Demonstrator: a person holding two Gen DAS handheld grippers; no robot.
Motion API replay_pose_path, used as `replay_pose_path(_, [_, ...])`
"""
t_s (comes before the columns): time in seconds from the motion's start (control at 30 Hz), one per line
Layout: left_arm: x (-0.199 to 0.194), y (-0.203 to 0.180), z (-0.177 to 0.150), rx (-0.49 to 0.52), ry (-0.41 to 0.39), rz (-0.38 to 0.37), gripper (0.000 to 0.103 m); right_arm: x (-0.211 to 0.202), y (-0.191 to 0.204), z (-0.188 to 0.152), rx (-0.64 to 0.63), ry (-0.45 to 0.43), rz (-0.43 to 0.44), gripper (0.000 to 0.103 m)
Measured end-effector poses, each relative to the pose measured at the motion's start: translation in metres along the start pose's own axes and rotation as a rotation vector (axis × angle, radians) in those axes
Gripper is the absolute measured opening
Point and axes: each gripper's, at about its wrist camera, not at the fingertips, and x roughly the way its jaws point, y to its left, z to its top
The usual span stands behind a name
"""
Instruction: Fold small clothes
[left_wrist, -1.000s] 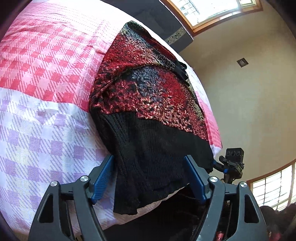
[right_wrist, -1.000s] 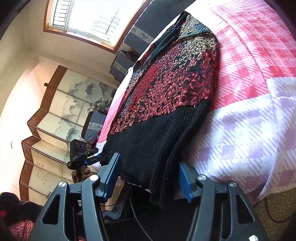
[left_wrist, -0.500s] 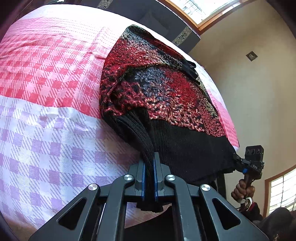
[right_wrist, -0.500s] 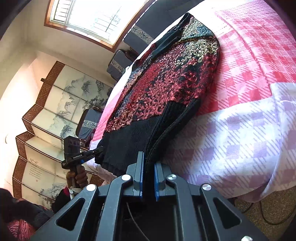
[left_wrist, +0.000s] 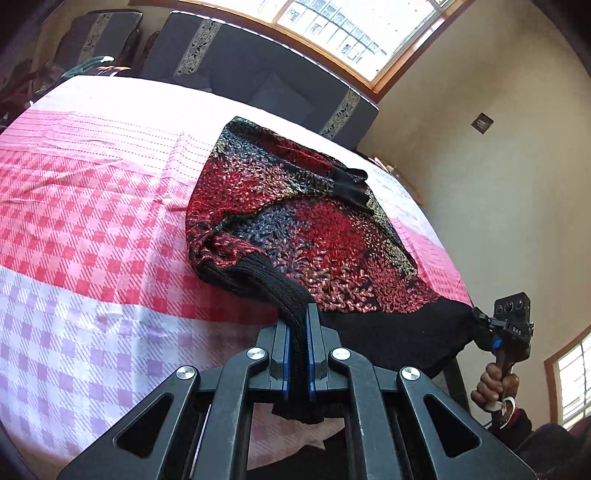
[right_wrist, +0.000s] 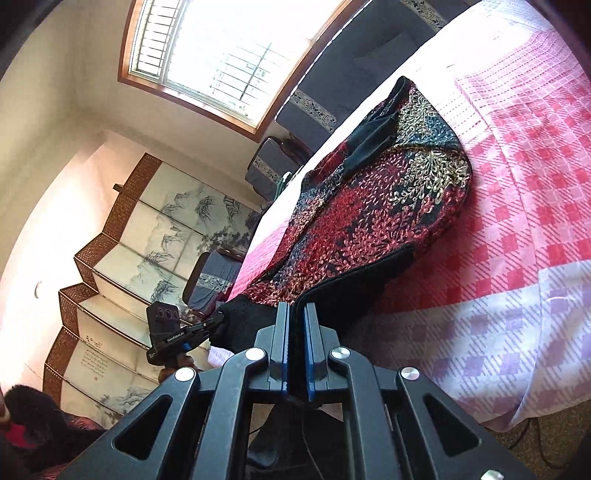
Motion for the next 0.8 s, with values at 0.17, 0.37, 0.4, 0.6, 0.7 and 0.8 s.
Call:
replay_pose_path(0.17, [-0.004, -0.019, 0.004, 0.089, -0.050, 0.083, 0.006, -0.003, 0.005, 0.012, -0.007, -0.021, 0.009, 0.008])
replay_pose_path(0.37, [-0.003, -0.034, 0.008, 0.162, -0.085, 0.159, 0.006, -0.006, 0.010, 0.015, -0.016, -0.031, 0.008, 0.007])
replay_pose_path(0.4, [-0.002, -0.035, 0.008, 0.167, -0.084, 0.162, 0.006, -0.006, 0.010, 0.015, -0.017, -0.029, 0.000, 0.007])
replay_pose_path(0.6, [0.000, -0.027, 0.002, 0.149, -0.074, 0.157, 0.006, -0.007, -0.016, 0.000, 0.042, 0.037, -0.114, 0.011])
replay_pose_path(0.7, [-0.004, -0.023, -0.001, 0.132, -0.079, 0.147, 0.006, -0.013, -0.037, -0.010, 0.103, 0.056, -0.131, 0.018])
replay_pose_path(0.8, [-0.006, -0.020, -0.001, 0.110, -0.084, 0.130, 0.006, -0.019, -0.047, -0.017, 0.134, 0.045, -0.137, 0.041])
